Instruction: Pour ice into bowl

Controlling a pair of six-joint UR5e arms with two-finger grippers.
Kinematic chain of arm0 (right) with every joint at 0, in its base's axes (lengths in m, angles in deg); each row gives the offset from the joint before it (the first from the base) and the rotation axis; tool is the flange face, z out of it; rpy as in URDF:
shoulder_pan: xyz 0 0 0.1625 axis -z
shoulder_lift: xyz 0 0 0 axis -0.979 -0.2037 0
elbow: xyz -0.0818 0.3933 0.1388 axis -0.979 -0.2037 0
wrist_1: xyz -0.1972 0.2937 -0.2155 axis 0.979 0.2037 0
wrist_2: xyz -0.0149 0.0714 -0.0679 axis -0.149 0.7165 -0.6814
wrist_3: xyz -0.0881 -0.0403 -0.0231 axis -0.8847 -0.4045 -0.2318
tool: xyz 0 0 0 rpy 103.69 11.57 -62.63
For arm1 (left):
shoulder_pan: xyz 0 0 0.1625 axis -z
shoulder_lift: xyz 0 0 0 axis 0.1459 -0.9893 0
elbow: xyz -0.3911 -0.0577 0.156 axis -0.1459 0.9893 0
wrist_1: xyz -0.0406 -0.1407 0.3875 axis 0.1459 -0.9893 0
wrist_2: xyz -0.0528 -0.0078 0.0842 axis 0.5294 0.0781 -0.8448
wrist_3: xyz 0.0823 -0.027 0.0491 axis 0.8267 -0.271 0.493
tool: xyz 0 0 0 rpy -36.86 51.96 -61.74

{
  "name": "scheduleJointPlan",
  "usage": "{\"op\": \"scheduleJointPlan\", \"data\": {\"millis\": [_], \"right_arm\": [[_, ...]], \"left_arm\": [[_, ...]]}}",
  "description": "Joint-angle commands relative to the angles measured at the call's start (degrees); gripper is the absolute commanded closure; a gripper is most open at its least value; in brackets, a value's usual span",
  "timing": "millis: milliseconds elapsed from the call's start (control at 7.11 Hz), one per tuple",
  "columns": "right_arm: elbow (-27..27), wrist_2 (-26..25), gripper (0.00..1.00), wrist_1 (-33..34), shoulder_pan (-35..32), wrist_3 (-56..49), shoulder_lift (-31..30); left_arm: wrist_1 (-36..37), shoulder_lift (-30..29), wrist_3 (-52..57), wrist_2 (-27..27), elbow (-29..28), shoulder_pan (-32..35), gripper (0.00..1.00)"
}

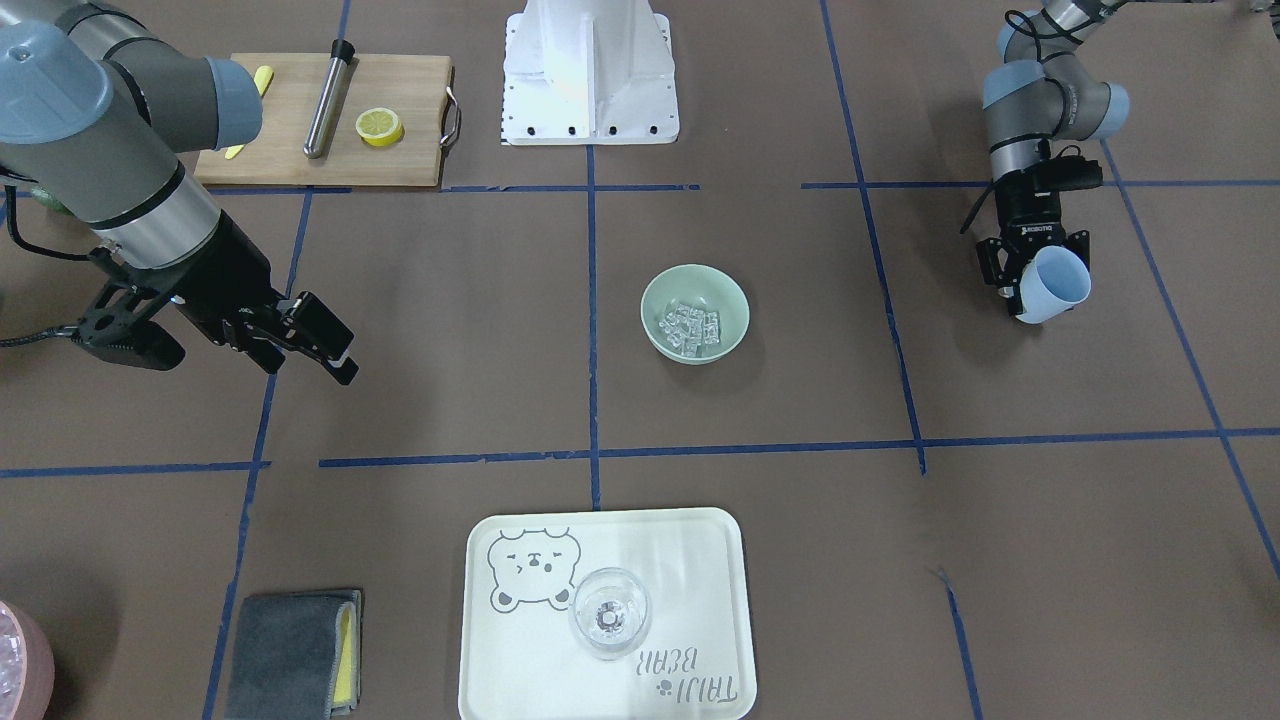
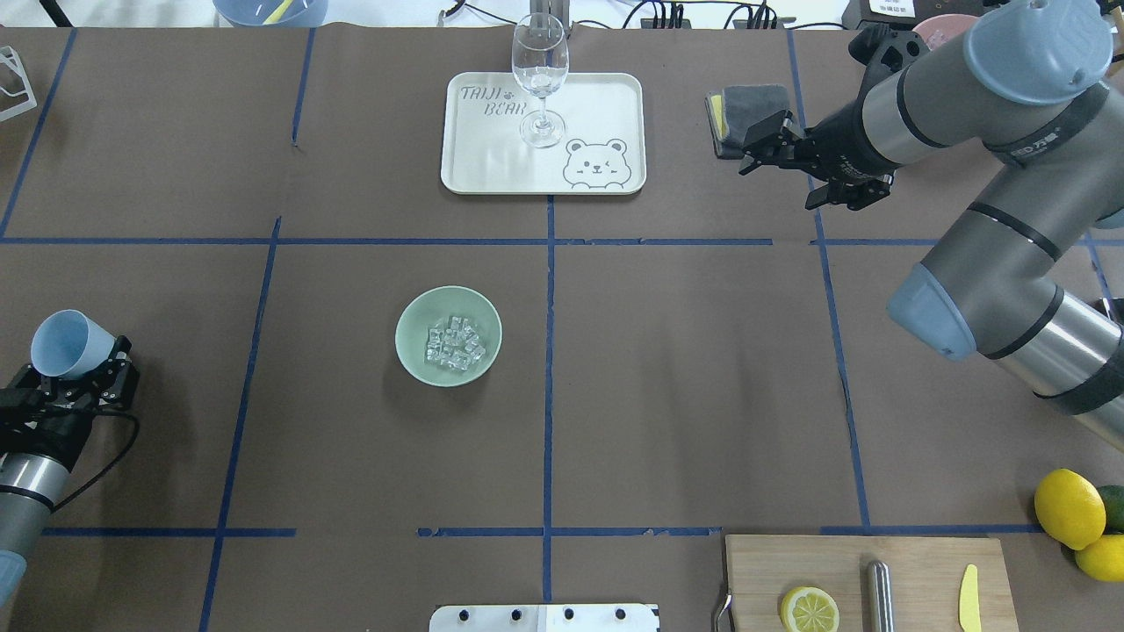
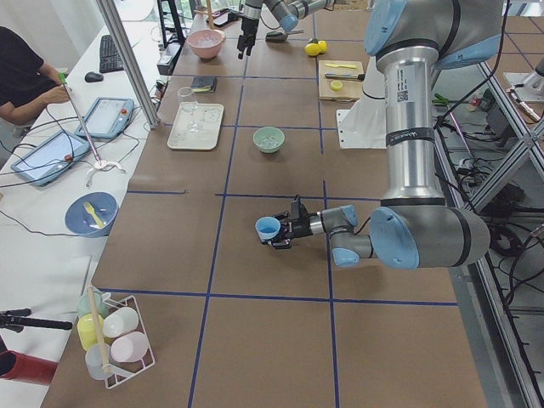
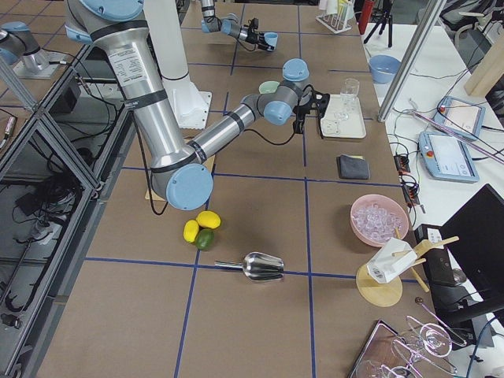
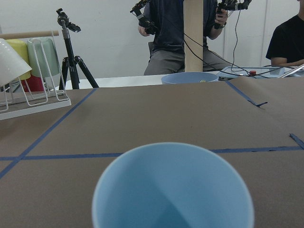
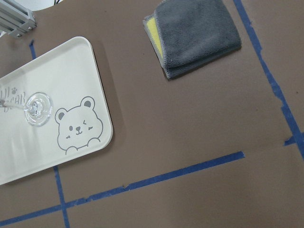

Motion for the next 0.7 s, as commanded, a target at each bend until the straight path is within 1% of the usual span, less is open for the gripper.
{"op": "scheduleJointPlan", "data": {"millis": [0, 141, 281, 422, 562], "right_arm": [[0.0, 0.0, 0.0, 0.0, 0.0, 0.0, 0.0], [0.0, 0.0, 0.0, 0.0, 0.0, 0.0, 0.0], [0.0, 0.0, 0.0, 0.0, 0.0, 0.0, 0.0], [0.0, 0.0, 0.0, 0.0, 0.0, 0.0, 0.0], [0.0, 0.0, 0.0, 0.0, 0.0, 0.0, 0.0]], "left_arm": [[0.0, 0.1, 0.4, 0.4, 0.1, 0.0, 0.66], [-0.4, 0.1, 3.1, 1.0, 0.0, 0.0, 0.25], [-2.6, 0.6, 4.5, 1.0, -0.1, 0.0, 0.01], [-4.5, 1.0, 8.5, 1.1, 0.0, 0.0, 0.0], [-6.6, 1.0, 9.0, 4.4, 0.2, 0.0, 0.0]]}}
